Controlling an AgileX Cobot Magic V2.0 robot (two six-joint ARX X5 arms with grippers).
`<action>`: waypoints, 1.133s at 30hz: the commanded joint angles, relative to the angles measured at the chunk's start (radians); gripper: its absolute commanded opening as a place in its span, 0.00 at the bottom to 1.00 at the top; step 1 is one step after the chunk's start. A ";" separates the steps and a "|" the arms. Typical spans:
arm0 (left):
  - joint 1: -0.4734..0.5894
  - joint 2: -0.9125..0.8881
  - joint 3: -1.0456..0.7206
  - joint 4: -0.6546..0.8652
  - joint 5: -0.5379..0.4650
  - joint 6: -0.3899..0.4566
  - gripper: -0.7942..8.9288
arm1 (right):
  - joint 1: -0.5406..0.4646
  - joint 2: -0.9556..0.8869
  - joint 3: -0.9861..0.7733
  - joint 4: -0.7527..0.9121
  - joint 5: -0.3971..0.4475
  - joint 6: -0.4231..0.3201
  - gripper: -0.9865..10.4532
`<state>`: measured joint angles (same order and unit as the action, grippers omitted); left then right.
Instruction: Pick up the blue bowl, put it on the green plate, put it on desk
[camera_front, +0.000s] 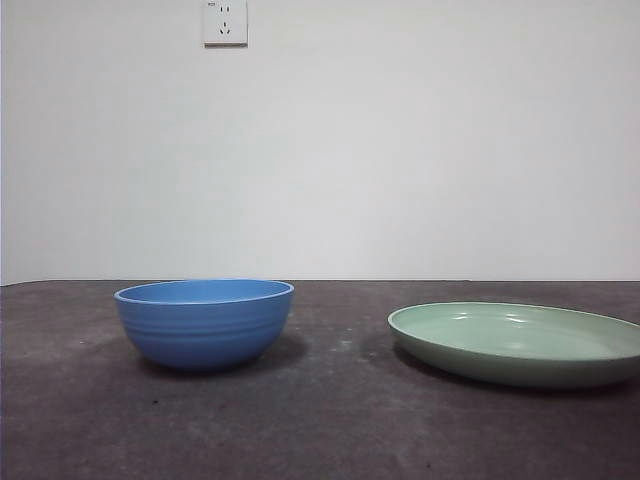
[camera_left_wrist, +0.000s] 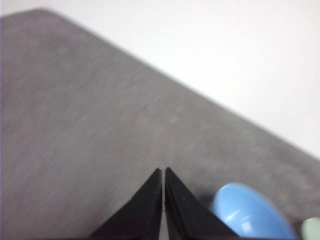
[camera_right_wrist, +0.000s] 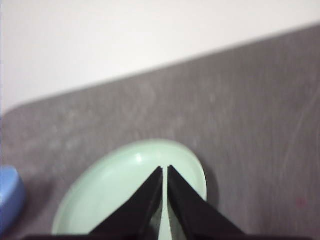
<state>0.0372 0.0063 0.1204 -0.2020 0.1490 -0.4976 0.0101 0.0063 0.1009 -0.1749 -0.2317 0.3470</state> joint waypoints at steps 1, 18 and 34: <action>0.002 0.009 0.064 0.007 0.009 -0.013 0.09 | -0.001 -0.002 0.064 0.016 0.011 0.014 0.09; 0.002 0.386 0.530 -0.241 0.229 0.212 0.09 | -0.001 0.306 0.535 -0.306 -0.028 -0.166 0.09; -0.158 0.705 0.792 -0.629 0.434 0.472 0.09 | 0.053 0.705 0.877 -0.788 -0.289 -0.419 0.09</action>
<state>-0.1112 0.7048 0.8875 -0.8284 0.5728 -0.0692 0.0574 0.7052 0.9577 -0.9585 -0.5117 -0.0345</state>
